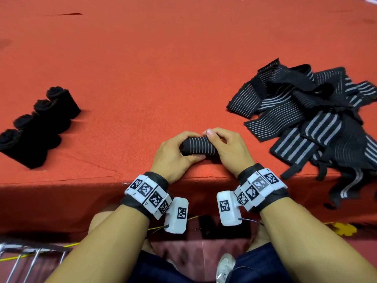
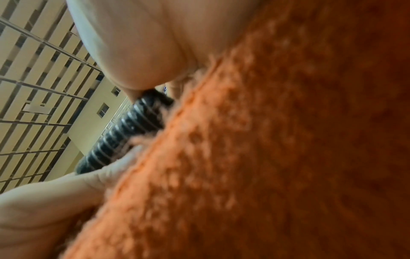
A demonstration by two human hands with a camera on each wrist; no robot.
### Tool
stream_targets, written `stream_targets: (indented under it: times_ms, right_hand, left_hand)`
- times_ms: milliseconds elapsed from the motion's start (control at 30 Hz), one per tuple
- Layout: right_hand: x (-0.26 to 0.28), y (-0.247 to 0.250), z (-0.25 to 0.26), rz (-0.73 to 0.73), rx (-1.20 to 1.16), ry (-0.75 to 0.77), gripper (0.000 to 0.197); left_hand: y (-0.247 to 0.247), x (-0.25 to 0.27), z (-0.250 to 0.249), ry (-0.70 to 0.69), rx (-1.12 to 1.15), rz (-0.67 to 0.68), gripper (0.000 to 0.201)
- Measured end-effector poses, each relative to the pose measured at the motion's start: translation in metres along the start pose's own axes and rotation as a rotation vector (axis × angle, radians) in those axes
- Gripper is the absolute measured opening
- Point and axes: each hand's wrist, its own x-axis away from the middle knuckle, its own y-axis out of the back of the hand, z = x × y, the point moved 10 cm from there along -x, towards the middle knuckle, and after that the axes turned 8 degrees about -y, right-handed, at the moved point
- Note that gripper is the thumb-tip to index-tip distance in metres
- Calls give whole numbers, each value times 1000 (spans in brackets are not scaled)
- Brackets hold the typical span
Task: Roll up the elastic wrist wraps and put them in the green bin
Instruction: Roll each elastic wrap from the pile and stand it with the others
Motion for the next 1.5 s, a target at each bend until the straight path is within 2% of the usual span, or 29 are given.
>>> stream_targets:
  times_ms: [67,200,333,433,533,633,800,933,1067,1133,1200,1300,1400,1500]
  right_hand:
    - [2,-1,3,44,-43,28,42]
    - [7,-7,7,142,-166,67,35]
    - [7,-3,3,92,-206,31,22]
    - [6,-2,0,58,-227,-20,39]
    - [5,0,0,25,-223,-58,65]
    - [3,-1,-2,33,-210,-67,75]
    - [3,0,-4,16,-200,-79,63]
    - [5,-1,-3,-17,-161,-76,65]
    - [8,5,-3,-128,-81,-142,41]
    - [12,11,-1,-208,-34,-171,39]
    - [18,11,12,-226,-12,-136,31]
    - [30,-17,52,-52,11,28,18]
    - [41,-58,85,97,66,175,20]
    - [46,-96,105,188,24,180,30]
  left_hand:
    - [2,0,3,26,62,-27,29]
    - [4,0,10,71,187,-91,48]
    - [2,-1,8,56,182,-67,55]
    - [-2,0,4,25,199,-9,61]
    - [-2,0,0,-28,170,24,51]
    - [-2,-1,-2,-39,214,26,44]
    - [-4,1,0,4,293,13,40]
    - [-4,1,8,44,247,-24,33]
    - [8,2,11,63,188,-127,23]
    - [17,2,13,75,210,-207,25]
    - [31,6,16,95,226,-290,23]
    - [50,20,19,124,245,-364,37]
    - [72,41,17,110,212,-407,56]
    - [102,68,24,109,223,-478,47]
